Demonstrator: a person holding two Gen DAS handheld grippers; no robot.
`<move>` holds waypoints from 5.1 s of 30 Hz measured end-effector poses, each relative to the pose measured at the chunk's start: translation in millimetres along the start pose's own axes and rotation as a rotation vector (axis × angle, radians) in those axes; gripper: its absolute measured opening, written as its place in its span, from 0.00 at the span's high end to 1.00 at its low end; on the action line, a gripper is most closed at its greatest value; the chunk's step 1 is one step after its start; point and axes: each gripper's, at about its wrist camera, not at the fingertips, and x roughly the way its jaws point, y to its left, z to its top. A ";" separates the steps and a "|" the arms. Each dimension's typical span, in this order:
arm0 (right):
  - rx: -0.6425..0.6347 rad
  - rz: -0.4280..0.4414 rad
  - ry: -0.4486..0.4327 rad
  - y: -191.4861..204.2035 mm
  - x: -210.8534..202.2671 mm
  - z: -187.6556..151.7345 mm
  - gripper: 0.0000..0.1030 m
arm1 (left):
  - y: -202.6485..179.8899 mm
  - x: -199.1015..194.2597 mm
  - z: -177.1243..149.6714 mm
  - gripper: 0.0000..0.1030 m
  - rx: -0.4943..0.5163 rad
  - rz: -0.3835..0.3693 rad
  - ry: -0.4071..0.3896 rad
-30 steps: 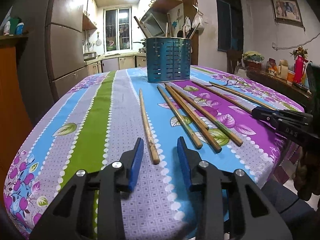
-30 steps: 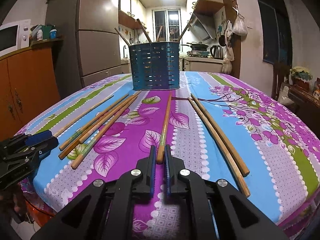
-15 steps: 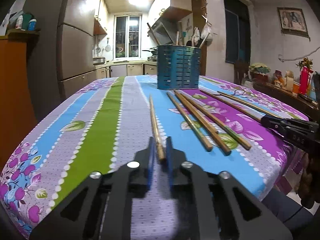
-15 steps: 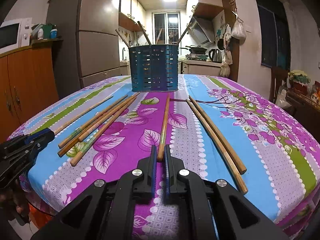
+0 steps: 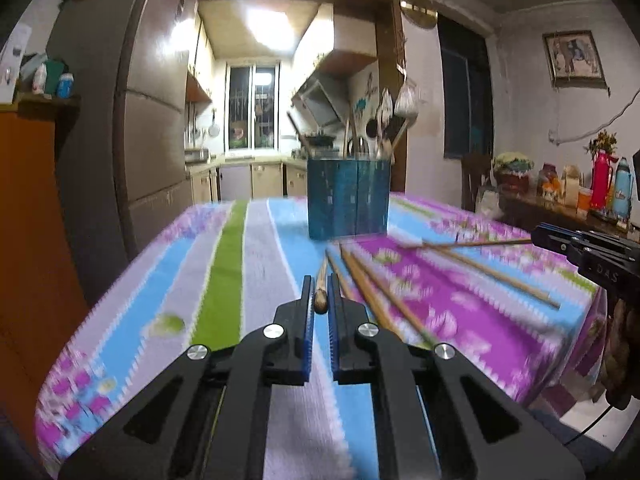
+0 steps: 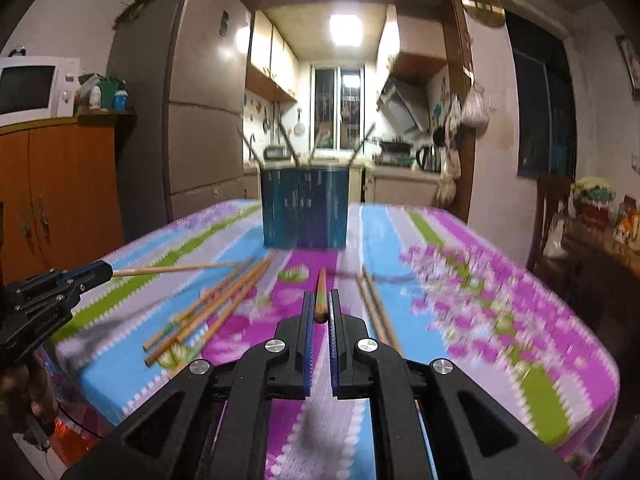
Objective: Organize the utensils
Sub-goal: 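Close the left gripper on a chopstick while the right gripper grasps another, then lift both chopsticks and carry them above the blue holder, then lower both held chopsticks tip-first into the blue holder, then open both grippers to release the chopsticks into the holder, then move both grippers back to the remaining chopsticks on the table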
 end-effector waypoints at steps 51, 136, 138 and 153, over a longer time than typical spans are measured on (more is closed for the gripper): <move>-0.022 0.247 -0.166 -63.9 71.1 282.3 0.93 | -17.1 71.3 267.9 0.95 0.071 -0.027 -0.173; -0.002 0.257 -0.062 -73.3 36.9 126.4 0.71 | -12.3 34.8 77.8 0.55 -0.001 -0.106 0.091; 0.018 0.248 -0.011 -72.5 29.4 93.8 0.71 | -21.9 25.2 45.8 0.55 0.020 -0.095 0.136; 0.107 0.220 0.121 -64.7 11.7 10.6 0.71 | -62.2 15.6 -43.0 0.88 0.098 -0.054 0.224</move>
